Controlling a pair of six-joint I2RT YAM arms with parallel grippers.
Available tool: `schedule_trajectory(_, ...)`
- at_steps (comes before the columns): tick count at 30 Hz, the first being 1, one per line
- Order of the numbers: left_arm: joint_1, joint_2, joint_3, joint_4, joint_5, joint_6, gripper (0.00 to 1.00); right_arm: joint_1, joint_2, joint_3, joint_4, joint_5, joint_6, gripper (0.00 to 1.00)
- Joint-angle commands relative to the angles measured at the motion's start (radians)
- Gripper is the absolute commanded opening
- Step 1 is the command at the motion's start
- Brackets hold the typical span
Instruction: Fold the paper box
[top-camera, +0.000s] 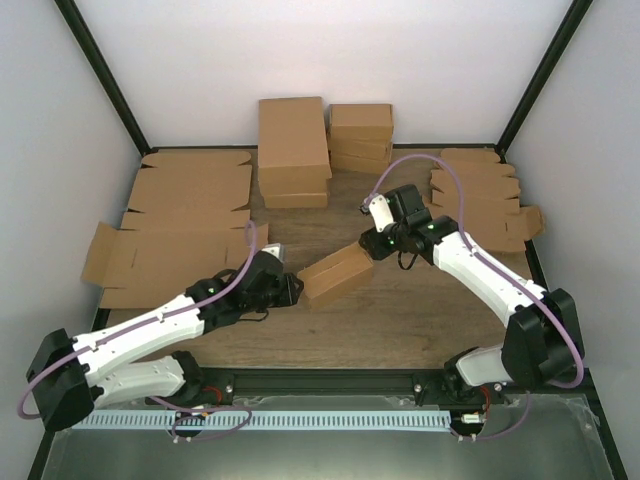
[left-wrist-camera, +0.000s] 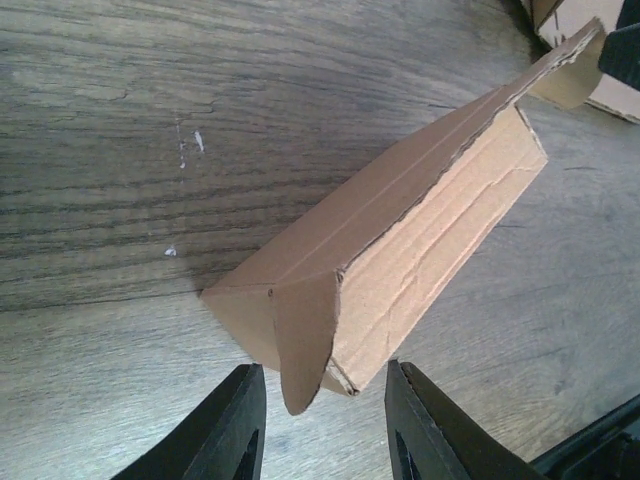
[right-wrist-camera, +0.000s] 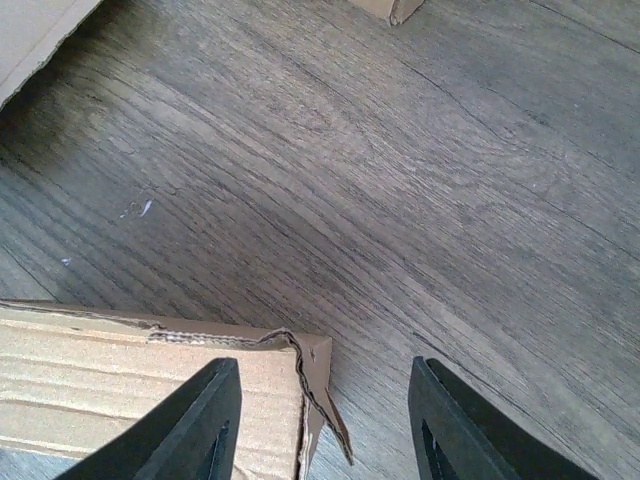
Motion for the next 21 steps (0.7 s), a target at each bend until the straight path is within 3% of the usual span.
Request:
schedule_trajectory(1, -0.005, 0.024, 0.020, 0.008, -0.020, 0.005, 0.35, -0.010, 0.002, 0.016, 0.014, 0.006, -0.006, 0.48)
schedule_trajectory(6, -0.005, 0.048, 0.042, -0.006, -0.030, 0.003, 0.28, -0.012, 0.022, 0.008, 0.013, -0.037, -0.003, 0.40)
schedule_trajectory(11, -0.005, 0.070, 0.055, -0.004, -0.024, -0.006, 0.21, -0.012, 0.009, -0.008, 0.023, -0.072, 0.003, 0.25)
schedule_trajectory(16, -0.005, 0.093, 0.063, 0.005, 0.001, -0.016, 0.08, -0.012, 0.002, -0.020, 0.014, -0.111, 0.017, 0.13)
schedule_trajectory(19, -0.005, 0.105, 0.065, 0.010, 0.010, -0.024, 0.04, -0.012, -0.010, -0.027, 0.015, -0.145, 0.042, 0.02)
schedule_trajectory(21, -0.007, 0.109, 0.068, 0.017, 0.009, -0.028, 0.04, -0.012, -0.019, -0.033, 0.020, -0.160, 0.068, 0.01)
